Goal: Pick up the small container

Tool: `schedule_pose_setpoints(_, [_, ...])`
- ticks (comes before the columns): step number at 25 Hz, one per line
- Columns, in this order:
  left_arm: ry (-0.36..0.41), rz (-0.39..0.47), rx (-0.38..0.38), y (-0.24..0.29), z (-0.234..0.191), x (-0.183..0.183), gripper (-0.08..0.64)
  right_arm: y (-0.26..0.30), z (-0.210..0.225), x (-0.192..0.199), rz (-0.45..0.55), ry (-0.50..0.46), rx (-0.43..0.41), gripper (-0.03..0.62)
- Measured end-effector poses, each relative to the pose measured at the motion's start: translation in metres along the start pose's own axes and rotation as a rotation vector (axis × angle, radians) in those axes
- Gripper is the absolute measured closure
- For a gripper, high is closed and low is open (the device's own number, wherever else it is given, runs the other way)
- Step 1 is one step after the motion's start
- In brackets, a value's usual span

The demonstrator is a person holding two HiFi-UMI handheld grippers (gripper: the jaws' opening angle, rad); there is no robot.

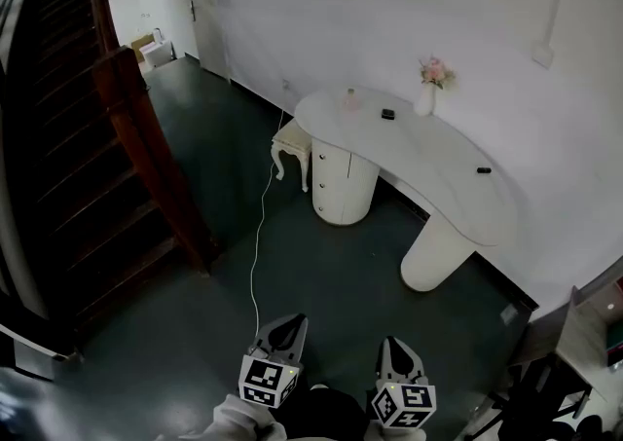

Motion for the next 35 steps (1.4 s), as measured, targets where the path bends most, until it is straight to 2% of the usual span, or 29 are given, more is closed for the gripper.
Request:
schedule_pose_setpoints(9, [0.003,-0.007,0.014,-0.005,0.011,0.001,0.543,-0.009,0.002,0.005,-0.004,0.010,0.004,0.543])
schedule_pose_setpoints(23, [-0.011,-0.023,0.047,0.036,-0.007,0.001,0.543,0.027,0.006,0.000,-0.040,0.009,0.023,0.543])
schedule_pose_setpoints(35, [-0.026,-0.026,0.037,0.105,-0.069,-0.025,0.543,0.111,0.004,-0.037,-0.061,-0.004,0.005,0.543])
Point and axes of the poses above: the fingertips, and each gripper's own axes: y forward along the fingers, z to its right, x out of its underside, the point moved 2 cm from there along -y, backward along the fingers, and after that the axes turned 9 degrees about x, right-handed, at the moved point
